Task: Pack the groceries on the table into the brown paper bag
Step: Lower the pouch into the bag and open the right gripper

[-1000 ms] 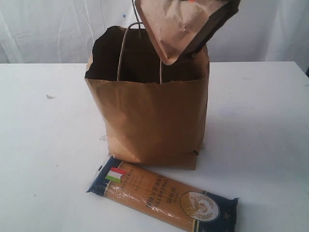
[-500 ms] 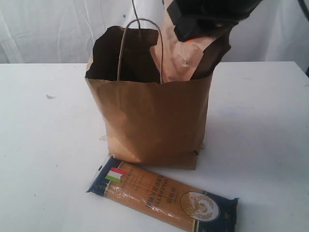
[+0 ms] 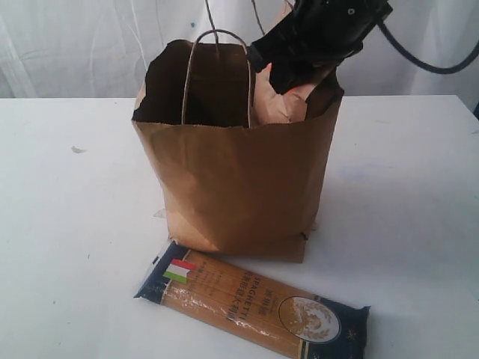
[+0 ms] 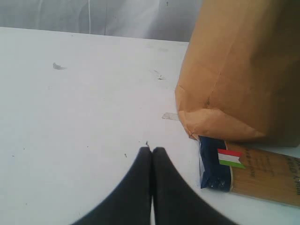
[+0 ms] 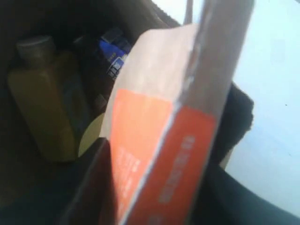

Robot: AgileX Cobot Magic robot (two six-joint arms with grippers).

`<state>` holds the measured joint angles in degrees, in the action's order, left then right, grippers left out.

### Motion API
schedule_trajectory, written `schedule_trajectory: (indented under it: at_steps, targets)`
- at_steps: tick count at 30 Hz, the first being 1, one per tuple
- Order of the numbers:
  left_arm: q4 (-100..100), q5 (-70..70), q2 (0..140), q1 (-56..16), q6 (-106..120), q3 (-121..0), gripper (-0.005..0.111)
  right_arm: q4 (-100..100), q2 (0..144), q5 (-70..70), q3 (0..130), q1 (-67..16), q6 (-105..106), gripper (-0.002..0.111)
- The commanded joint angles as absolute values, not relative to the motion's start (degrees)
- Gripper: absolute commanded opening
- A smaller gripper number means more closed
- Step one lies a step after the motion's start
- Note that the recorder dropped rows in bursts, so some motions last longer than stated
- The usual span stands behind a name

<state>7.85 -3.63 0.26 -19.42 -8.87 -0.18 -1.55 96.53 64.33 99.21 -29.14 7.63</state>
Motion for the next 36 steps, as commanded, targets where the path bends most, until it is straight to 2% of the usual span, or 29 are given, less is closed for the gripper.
schedule_trajectory:
  at_steps: [1, 6, 9, 10, 12, 36]
  targets:
    - [8.46, -3.44, 0.00, -19.38, -9.01, 0.00, 0.000, -0.45, 99.16, 65.52, 100.91, -29.68, 8.03, 0.000]
    - [8.46, -3.44, 0.00, -19.38, -9.01, 0.00, 0.000, -0.45, 101.80, 66.52, 100.91, -30.91, 10.25, 0.002]
    - [8.46, -3.44, 0.00, -19.38, -9.01, 0.00, 0.000, -0.45, 101.80, 67.80, 102.62, -31.41, 11.38, 0.030]
    - [8.46, -3.44, 0.00, -19.38, -9.01, 0.00, 0.000, -0.45, 101.80, 68.78, 104.08, -31.74, 11.38, 0.048]
    - [8.46, -3.44, 0.00, -19.38, -9.01, 0.00, 0.000, -0.45, 101.80, 69.46, 105.75, -32.59, 11.53, 0.070]
    - [8.46, -3.44, 0.00, -19.38, -9.01, 0.00, 0.000, 1.14, 90.96, 69.96, 107.31, -33.69, 10.46, 0.067]
